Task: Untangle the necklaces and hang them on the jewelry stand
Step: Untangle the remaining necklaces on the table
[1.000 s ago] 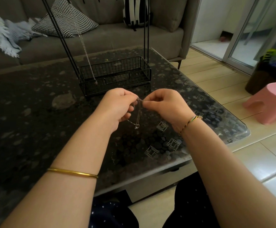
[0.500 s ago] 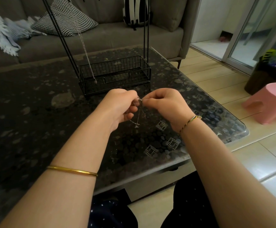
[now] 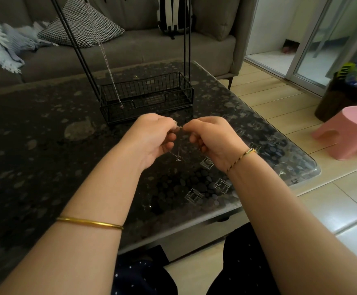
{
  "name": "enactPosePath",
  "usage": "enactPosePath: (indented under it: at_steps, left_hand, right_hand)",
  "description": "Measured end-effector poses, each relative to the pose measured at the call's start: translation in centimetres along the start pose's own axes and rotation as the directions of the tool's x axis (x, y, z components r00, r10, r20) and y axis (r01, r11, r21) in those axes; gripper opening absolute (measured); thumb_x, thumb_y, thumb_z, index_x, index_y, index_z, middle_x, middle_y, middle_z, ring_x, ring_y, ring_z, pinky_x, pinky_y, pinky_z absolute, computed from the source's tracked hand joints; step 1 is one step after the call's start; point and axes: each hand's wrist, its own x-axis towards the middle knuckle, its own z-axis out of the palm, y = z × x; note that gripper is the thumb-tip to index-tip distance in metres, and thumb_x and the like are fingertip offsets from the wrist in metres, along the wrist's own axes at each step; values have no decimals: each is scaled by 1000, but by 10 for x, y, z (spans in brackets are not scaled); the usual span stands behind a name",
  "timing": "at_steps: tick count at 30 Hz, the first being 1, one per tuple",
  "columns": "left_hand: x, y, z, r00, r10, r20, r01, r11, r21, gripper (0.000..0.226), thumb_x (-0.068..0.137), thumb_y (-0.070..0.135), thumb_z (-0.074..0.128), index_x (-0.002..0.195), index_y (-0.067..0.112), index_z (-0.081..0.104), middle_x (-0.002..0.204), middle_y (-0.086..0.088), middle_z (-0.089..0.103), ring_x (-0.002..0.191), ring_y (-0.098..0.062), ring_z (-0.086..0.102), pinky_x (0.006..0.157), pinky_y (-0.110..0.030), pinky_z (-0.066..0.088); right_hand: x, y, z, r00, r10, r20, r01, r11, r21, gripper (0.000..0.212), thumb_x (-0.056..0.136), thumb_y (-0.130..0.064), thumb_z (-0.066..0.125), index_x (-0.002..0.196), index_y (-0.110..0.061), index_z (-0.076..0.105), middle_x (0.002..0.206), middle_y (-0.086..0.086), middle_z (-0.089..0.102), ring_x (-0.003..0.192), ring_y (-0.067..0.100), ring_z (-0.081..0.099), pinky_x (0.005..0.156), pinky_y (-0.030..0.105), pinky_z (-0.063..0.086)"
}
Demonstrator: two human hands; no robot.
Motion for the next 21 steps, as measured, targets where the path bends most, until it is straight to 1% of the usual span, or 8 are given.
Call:
enactPosePath:
  at_steps: [2,4,6,8,10,13,17,21]
  left_hand:
    - [0,-1,0,1000,22,13,-23,998,53,15,92,2,53,87,14,61,84,-4,59,69,-9,52,54,-20,44]
    - [1,-2,-2,998,51,30,-54,992,116,20,91,0,52,88,16,63,89,-5,62,73,-11,54,58,-22,46]
    - [1,-4,-1,994,101,41,-108,971,215,22,92,2,52,90,18,67,91,-5,65,76,-11,56,63,-24,48]
    - [1,-6,-2,983,180,30,-179,921,345,20,92,5,54,88,20,66,90,-3,65,76,-11,57,63,-23,47]
    - [2,-7,-2,978,210,12,-199,902,382,17,92,8,55,87,20,65,88,-2,64,75,-11,57,63,-23,47]
    - [3,-6,-1,990,141,-20,-129,950,286,13,92,10,55,89,16,66,86,-4,65,75,-13,58,68,-28,51]
    - [3,-4,-1,996,78,-42,-71,985,159,12,94,9,53,91,15,64,87,-3,65,74,-9,59,61,-23,48]
    - [0,-2,1,1000,17,-23,-17,1000,5,16,95,6,50,87,14,61,83,-2,63,69,-7,58,56,-20,45]
  right_hand:
    - [1,1,0,999,-37,-28,36,999,-21,14,89,-15,59,81,-7,66,54,-5,51,44,3,41,40,13,32]
    - [2,3,0,995,-85,-46,82,994,-66,14,90,-16,58,87,-5,67,56,-5,53,42,0,42,40,11,33]
    - [2,4,0,990,-135,-43,130,986,-109,14,92,-16,57,87,-6,66,60,-5,55,45,1,43,42,12,35]
    - [2,5,1,983,-181,-39,171,968,-182,15,93,-16,55,85,-7,65,64,-3,57,49,4,45,44,13,38]
    - [2,5,0,977,-209,-51,193,956,-220,17,93,-16,54,85,-6,65,66,-1,57,51,5,45,44,12,39]
    - [3,5,-1,983,-180,-28,170,962,-215,17,93,-16,54,79,-9,62,65,-1,56,51,7,45,45,16,39]
    - [2,4,0,996,-77,48,84,983,-165,20,94,-13,53,74,-15,57,61,-2,57,48,6,45,41,12,37]
    - [2,3,2,995,-51,83,59,994,-95,22,96,-11,49,75,-14,54,62,0,55,50,8,45,41,11,36]
